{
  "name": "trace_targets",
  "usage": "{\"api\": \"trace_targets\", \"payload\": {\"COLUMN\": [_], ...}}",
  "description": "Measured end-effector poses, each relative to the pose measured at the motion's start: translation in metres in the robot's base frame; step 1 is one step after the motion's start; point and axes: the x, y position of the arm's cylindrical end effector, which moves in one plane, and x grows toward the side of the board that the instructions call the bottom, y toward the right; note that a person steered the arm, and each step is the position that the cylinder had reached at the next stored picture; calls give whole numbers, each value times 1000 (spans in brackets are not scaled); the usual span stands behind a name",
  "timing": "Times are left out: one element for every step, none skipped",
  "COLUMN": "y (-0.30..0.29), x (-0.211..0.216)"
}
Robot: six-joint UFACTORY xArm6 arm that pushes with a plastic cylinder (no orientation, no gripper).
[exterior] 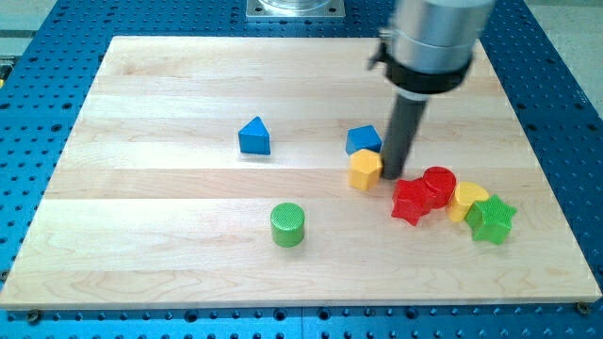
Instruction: Move the yellow hexagon closely to the blue triangle
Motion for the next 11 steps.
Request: {"api": "trace_targets", "payload": {"y": [-34, 17, 28, -12, -60, -47, -11, -40, -19, -36, -87], "x": [-28, -36, -69, -75, -64, -45, -1, 12, 31, 39, 24]}}
